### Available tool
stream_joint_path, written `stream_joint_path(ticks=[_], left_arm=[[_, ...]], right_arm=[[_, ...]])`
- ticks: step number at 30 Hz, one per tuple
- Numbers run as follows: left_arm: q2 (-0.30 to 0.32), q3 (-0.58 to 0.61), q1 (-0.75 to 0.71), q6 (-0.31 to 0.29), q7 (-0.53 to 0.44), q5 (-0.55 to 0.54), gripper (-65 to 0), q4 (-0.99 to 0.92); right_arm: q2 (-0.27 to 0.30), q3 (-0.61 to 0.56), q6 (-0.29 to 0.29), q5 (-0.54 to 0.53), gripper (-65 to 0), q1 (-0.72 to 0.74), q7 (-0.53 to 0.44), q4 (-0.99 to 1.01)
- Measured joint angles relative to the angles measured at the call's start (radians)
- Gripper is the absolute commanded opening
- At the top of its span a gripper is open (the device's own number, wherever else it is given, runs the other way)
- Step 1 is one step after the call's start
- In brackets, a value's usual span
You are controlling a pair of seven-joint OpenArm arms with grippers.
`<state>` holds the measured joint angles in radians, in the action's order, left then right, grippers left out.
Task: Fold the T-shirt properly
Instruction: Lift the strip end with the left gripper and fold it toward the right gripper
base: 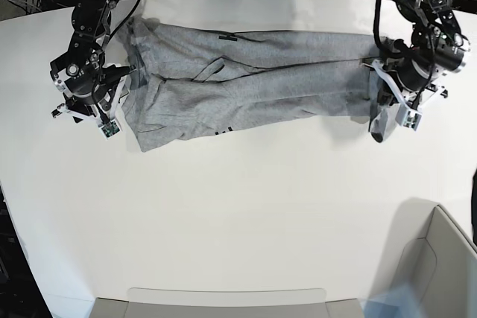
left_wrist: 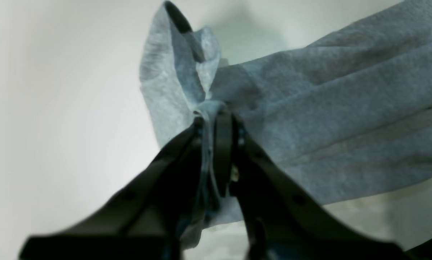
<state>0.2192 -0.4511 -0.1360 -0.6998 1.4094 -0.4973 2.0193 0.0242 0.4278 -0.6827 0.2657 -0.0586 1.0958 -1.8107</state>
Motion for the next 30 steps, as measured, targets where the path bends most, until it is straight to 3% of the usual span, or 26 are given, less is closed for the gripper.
stream_joint_path(ticks=[7,18,30], left_arm=[[-0.099,0.005,0.0,0.0,0.0,0.0,-65.0,0.0],[-0.156,0.277,0.0,0.0,-0.003,-0.001,-65.0,0.0],[-0.214,0.345,-0.025,0.003,0.0,0.006,-65.0,0.001]], right_arm=[[0.0,0.0,0.0,0.0,-35.7,0.0,0.0,0.0],[0.0,0.0,0.0,0.0,-35.7,0.021,0.0,0.025],[0.003,0.0,0.0,0.0,-35.7,0.025,0.0,0.063]])
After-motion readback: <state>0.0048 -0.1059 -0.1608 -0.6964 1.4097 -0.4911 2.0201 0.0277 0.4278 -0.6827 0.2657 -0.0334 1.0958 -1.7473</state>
